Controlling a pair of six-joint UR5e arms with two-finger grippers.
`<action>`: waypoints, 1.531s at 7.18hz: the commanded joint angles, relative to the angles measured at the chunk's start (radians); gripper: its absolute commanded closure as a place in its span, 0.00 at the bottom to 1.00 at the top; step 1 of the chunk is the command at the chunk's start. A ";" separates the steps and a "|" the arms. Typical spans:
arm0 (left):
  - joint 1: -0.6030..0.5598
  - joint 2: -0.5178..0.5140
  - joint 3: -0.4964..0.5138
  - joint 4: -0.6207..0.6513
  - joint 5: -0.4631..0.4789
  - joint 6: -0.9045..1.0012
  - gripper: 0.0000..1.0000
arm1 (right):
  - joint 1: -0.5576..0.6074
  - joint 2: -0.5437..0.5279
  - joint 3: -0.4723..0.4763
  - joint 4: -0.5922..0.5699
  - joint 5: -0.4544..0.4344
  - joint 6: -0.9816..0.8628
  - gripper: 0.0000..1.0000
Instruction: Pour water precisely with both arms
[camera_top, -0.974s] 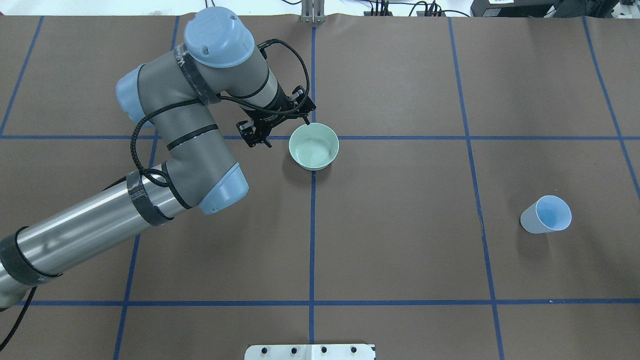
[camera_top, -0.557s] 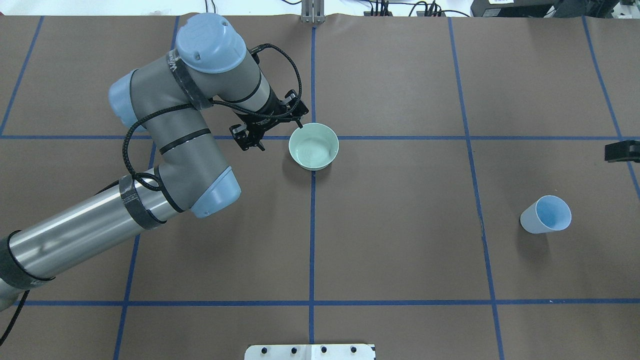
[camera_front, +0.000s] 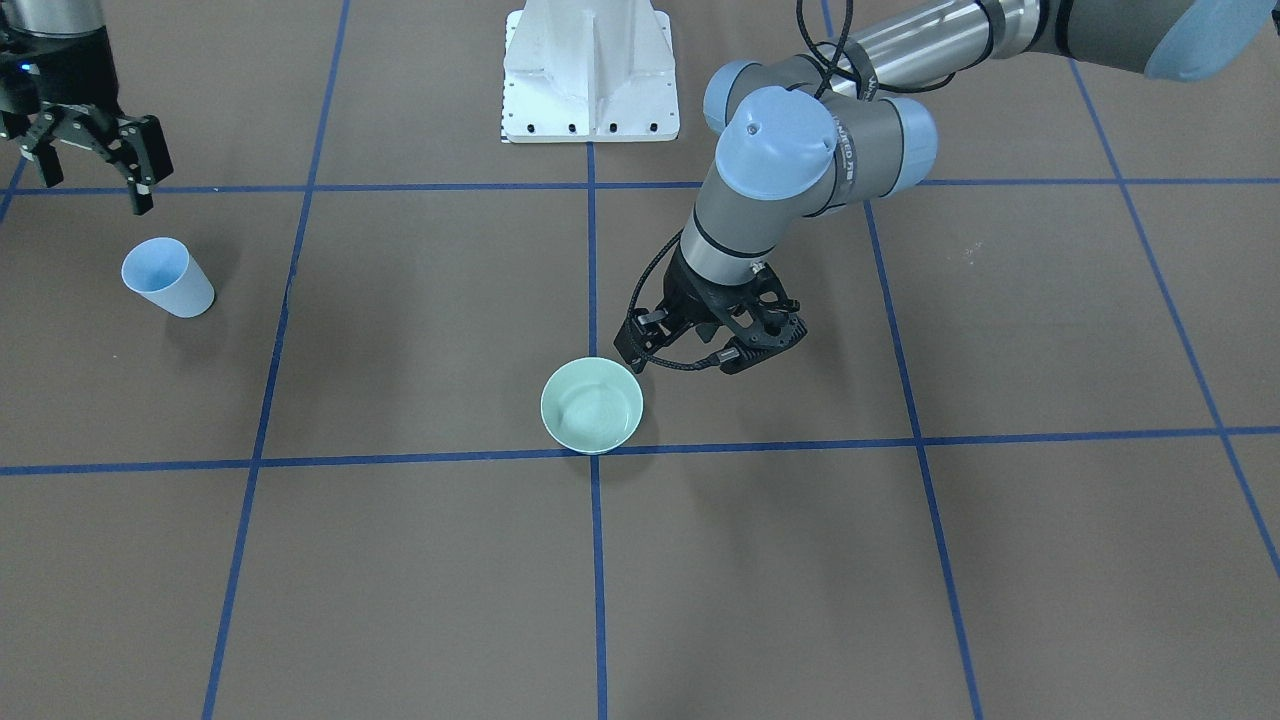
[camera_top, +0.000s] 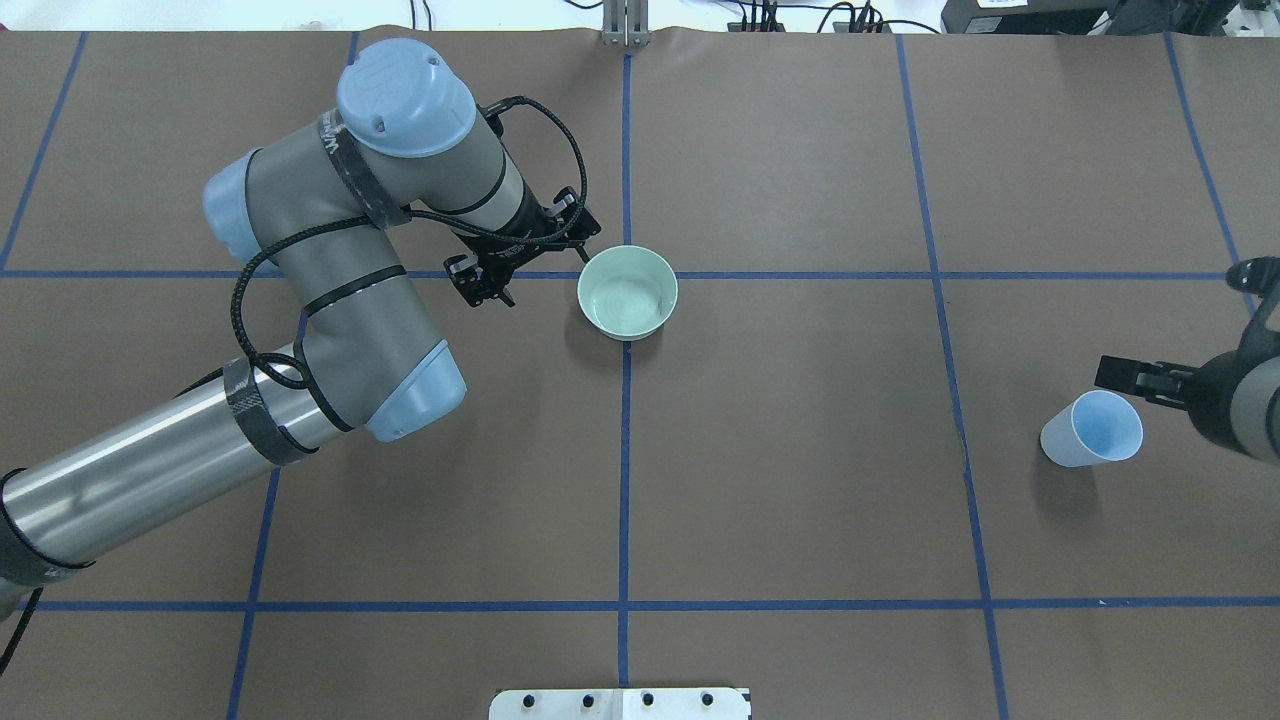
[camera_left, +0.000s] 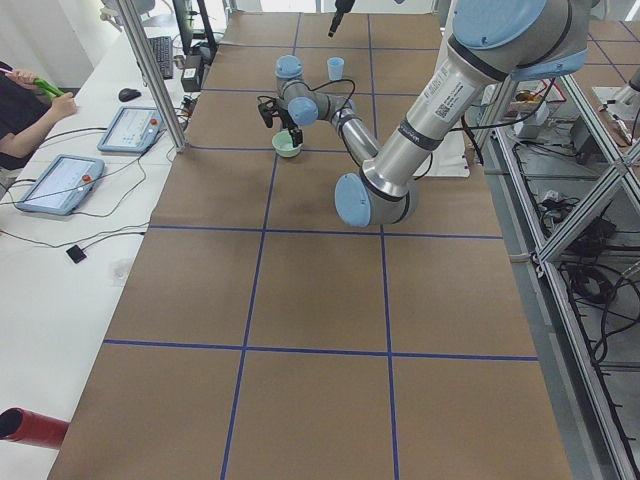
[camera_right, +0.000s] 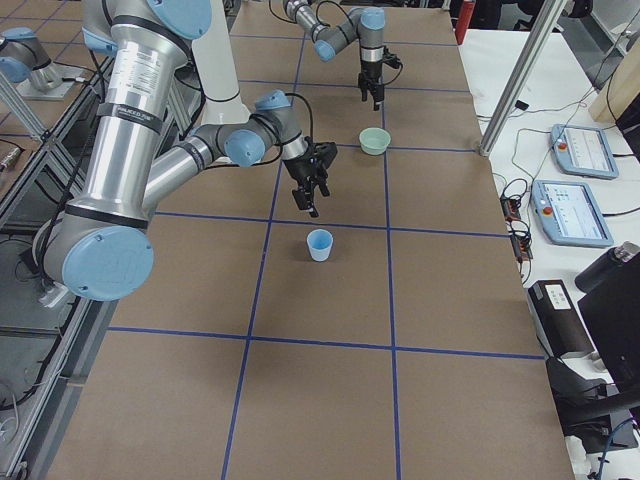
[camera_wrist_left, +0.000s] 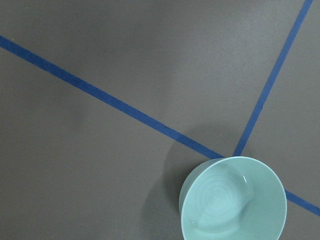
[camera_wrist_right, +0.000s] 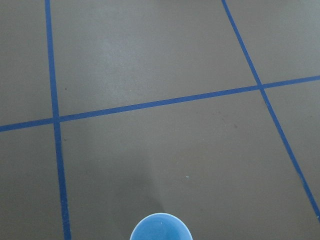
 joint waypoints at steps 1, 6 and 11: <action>-0.001 0.010 -0.007 0.001 0.001 0.001 0.00 | -0.260 -0.134 0.002 0.072 -0.276 0.206 0.00; 0.004 0.010 -0.007 0.001 0.001 -0.001 0.00 | -0.460 -0.155 -0.170 0.068 -0.555 0.559 0.01; 0.005 0.012 -0.007 0.001 0.001 -0.002 0.00 | -0.530 -0.120 -0.213 -0.033 -0.584 0.642 0.01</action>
